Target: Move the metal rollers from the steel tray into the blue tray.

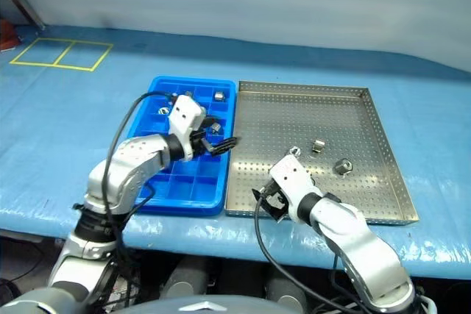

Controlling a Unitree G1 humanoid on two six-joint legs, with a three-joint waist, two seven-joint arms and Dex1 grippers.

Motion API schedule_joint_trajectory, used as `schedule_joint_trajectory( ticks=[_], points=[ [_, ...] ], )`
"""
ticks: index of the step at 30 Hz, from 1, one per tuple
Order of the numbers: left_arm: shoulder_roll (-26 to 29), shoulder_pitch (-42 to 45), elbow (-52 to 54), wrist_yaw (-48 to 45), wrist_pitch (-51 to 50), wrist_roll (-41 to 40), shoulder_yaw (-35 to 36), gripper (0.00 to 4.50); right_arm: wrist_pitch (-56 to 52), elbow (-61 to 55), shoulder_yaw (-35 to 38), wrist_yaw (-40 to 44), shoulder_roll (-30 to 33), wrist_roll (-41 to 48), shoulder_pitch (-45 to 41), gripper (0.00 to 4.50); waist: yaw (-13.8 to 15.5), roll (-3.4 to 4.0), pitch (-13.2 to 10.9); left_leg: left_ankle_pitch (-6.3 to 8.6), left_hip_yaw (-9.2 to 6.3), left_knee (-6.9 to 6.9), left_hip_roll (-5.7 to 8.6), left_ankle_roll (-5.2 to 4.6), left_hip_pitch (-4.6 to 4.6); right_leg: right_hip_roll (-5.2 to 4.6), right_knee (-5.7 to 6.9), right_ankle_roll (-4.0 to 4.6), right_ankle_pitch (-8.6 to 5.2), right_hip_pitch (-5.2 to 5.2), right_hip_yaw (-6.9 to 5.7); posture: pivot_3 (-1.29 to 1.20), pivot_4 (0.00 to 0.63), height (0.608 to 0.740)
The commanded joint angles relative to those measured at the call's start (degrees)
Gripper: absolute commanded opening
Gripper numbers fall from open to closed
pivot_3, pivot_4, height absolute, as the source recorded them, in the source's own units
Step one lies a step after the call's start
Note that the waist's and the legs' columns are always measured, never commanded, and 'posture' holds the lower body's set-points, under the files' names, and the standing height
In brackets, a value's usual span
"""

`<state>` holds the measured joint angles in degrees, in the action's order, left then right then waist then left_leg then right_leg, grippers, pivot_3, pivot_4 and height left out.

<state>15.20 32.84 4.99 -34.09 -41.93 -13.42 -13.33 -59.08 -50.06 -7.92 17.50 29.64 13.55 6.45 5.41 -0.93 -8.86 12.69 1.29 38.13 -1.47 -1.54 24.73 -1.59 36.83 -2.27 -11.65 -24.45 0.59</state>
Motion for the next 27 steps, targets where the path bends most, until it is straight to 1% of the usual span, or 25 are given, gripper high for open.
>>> schedule_joint_trajectory(
  ticks=[1,4,6,7,11,14,19,27],
  points=[
    [-4.24,4.83,-8.80,-0.62,6.26,2.69,-3.58,4.47,-0.93,-4.79,3.42,-1.96,-0.17,-0.71,3.06,4.50,-1.03,0.00,0.00,0.01,0.02,0.00,0.00,-0.01,0.00,-0.01,-0.01,-0.02,0.01,0.00,0.06,0.07,0.150,0.740],
    [-8.84,8.47,-18.32,-0.33,11.33,4.84,-5.30,4.47,-1.44,-6.36,4.14,-3.54,-0.95,-1.02,5.74,4.50,-2.64,0.00,0.00,0.03,0.00,0.00,-0.01,-0.05,-0.02,0.00,-0.01,-0.05,0.03,-0.03,0.14,0.03,0.150,0.740],
    [-11.15,9.90,-22.58,-0.47,13.29,5.18,-5.09,4.47,-1.63,-6.88,4.27,-4.28,-1.43,-1.20,6.54,4.50,-3.71,0.01,0.00,0.03,0.00,-0.03,-0.02,-0.05,-0.02,0.03,0.00,-0.04,0.02,-0.04,0.14,0.01,0.150,0.740],
    [-12.67,10.99,-26.40,-0.13,16.26,6.33,-5.67,4.47,-1.63,-7.21,4.28,-4.85,-1.91,-1.40,7.03,4.50,-4.28,0.01,0.00,0.03,-0.01,-0.04,-0.04,-0.05,-0.02,0.06,0.01,-0.04,0.02,-0.06,0.16,-0.02,0.150,0.740],
    [-16.97,13.79,-37.31,1.46,24.34,9.47,-6.22,4.47,-1.60,-8.31,4.10,-6.42,-3.06,-1.96,8.43,4.50,-4.90,0.02,0.01,0.03,0.01,-0.02,-0.08,-0.05,-0.07,0.12,0.06,-0.03,0.02,-0.06,0.17,-0.05,0.150,0.740],
    [-19.39,15.29,-43.24,3.20,27.14,10.85,-5.44,4.47,-1.83,-9.15,4.18,-7.24,-3.47,-2.27,9.21,4.50,-5.54,0.02,0.01,0.03,0.01,-0.02,-0.07,-0.05,-0.05,0.10,0.04,-0.05,0.03,-0.07,0.22,-0.07,0.150,0.740],
    [-21.43,16.13,-49.34,3.12,30.11,12.71,-5.47,4.47,-1.85,-9.93,4.30,-8.16,-3.75,-2.28,10.20,4.50,-6.30,0.01,0.00,0.04,0.02,-0.03,-0.05,-0.06,-0.02,0.07,0.00,-0.10,0.06,-0.08,0.26,-0.09,0.150,0.740],
    [-22.19,15.88,-50.36,1.82,31.14,13.81,-4.78,4.47,-1.96,-9.94,4.19,-8.54,-3.69,-2.04,10.17,4.50,-6.99,0.01,0.01,0.04,0.02,-0.02,-0.07,-0.06,-0.05,0.08,0.02,-0.10,0.06,-0.08,0.27,-0.10,0.150,0.740]
  ],
)
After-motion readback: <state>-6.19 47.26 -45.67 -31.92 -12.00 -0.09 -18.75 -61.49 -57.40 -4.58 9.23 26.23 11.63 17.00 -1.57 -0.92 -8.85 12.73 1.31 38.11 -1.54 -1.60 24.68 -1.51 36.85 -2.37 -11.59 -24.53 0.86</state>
